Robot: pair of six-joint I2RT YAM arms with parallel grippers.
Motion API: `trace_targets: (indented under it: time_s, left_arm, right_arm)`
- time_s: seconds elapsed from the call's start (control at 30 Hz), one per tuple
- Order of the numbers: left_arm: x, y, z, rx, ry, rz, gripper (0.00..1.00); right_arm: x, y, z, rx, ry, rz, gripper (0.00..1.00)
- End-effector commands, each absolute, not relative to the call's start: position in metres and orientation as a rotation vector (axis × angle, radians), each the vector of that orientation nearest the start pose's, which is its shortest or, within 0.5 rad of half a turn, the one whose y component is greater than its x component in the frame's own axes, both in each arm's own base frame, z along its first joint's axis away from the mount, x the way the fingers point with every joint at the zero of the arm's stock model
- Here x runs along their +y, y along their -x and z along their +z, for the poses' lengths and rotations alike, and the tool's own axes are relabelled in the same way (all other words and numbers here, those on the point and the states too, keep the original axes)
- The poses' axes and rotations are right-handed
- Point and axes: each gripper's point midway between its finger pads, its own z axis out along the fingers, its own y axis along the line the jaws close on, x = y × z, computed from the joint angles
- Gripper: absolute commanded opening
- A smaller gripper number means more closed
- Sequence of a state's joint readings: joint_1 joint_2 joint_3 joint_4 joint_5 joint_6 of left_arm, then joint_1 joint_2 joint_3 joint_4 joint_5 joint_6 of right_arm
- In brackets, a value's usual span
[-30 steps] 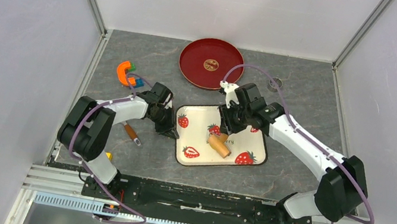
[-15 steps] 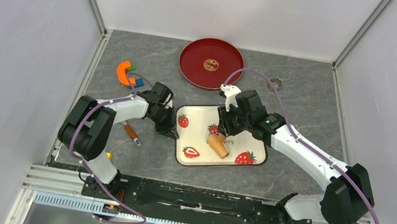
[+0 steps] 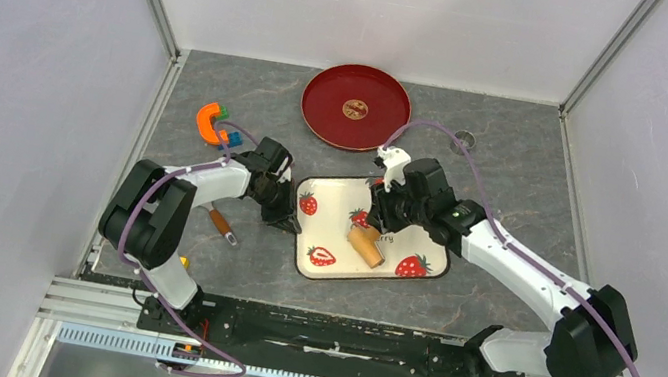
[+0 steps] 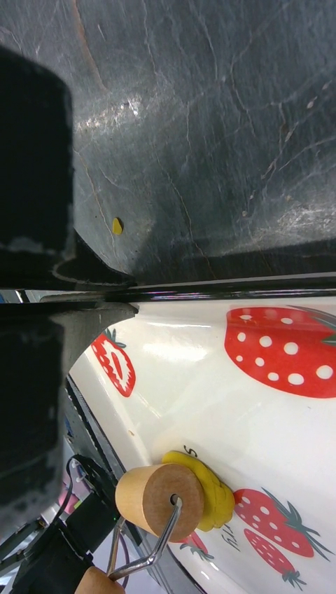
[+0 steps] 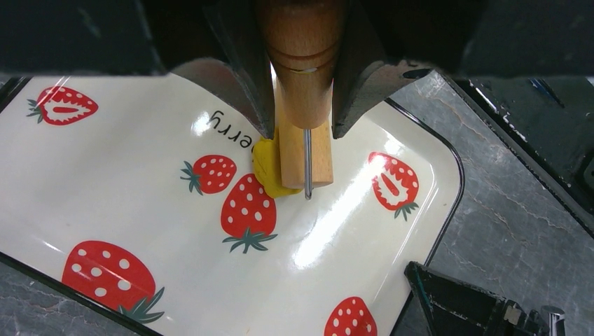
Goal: Roll out the dumpling wrappers from the dough
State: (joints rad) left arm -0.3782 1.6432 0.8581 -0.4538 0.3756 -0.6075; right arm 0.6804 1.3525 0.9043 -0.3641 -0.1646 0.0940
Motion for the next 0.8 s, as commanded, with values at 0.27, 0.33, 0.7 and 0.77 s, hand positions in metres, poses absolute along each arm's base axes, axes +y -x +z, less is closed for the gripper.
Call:
trace_targets:
  time_s: [0.27, 0.33, 0.7, 0.77]
  left_arm:
    - [-0.171, -0.241, 0.005, 2.967, 0.184, -0.567, 0.02]
    - [-0.171, -0.241, 0.006, 2.968, 0.181, -0.57, 0.02]
    - [-0.171, -0.24, 0.006, 2.975, 0.169, -0.573, 0.02]
    - [-0.172, -0.239, 0.005, 2.979, 0.165, -0.579, 0.02]
  right_arm:
    - [0.159, -0.17, 0.013, 2.797, 0.944, 0.224, 0.0]
    - [0.174, -0.187, 0.032, 2.727, 0.939, 0.266, 0.0]
    - [0.244, -0.265, 0.184, 2.232, 0.753, 0.507, 0.0]
    - [0.247, -0.268, 0.199, 2.177, 0.729, 0.534, 0.0]
